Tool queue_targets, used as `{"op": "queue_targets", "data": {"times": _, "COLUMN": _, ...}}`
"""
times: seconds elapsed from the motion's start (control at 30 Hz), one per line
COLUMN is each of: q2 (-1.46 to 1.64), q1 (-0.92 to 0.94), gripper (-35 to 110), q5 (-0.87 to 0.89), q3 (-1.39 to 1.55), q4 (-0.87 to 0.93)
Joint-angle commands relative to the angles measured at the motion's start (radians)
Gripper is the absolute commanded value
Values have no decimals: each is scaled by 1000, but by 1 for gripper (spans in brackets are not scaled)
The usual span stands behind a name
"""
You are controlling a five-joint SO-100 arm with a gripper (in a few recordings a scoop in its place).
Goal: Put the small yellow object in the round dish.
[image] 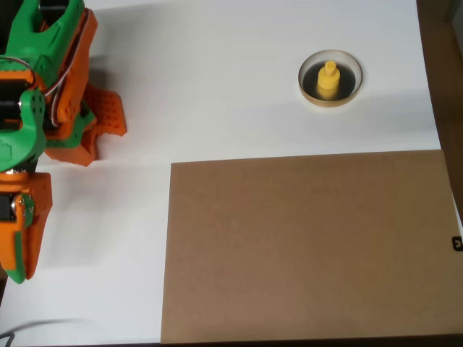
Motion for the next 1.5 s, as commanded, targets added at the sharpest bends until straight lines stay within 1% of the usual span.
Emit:
{"op": "queue_targets", "data": {"times": 0.0, "q2": 31, "q1": 9, "gripper": 1, "q5": -15, "q3": -2, "q4": -3}}
{"op": "queue_targets", "data": {"times": 1.47, "q2": 31, "q1": 11, "gripper": 1, "q5": -15, "q3": -2, "q4": -3}}
